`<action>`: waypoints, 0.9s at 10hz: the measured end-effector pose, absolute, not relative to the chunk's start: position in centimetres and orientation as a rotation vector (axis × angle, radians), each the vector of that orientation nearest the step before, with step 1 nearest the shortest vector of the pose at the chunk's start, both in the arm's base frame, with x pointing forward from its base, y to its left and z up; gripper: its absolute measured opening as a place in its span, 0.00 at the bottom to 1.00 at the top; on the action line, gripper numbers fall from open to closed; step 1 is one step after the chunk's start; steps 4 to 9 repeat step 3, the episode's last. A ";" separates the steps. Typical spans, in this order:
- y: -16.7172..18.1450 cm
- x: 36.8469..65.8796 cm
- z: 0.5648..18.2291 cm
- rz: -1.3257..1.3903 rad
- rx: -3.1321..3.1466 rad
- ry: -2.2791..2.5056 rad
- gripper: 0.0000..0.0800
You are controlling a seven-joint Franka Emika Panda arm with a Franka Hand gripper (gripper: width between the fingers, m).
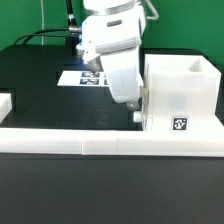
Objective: Assemble drawer
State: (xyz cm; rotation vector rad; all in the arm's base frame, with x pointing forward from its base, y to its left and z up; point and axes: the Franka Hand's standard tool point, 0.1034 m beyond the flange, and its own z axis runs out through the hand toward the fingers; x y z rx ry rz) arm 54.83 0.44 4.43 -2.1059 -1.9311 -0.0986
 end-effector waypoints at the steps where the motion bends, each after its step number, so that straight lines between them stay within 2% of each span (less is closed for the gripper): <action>1: -1.2 54.7 4.7 -0.097 -2.089 -1.938 0.81; 3: -2.9 54.9 6.2 -0.119 -2.165 -1.911 0.81; 9: -2.9 54.9 6.2 -0.119 -2.165 -1.911 0.81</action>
Offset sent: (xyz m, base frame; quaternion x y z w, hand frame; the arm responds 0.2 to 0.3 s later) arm -0.0134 -0.0179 0.0154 -0.0981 -0.0253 0.0537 0.9934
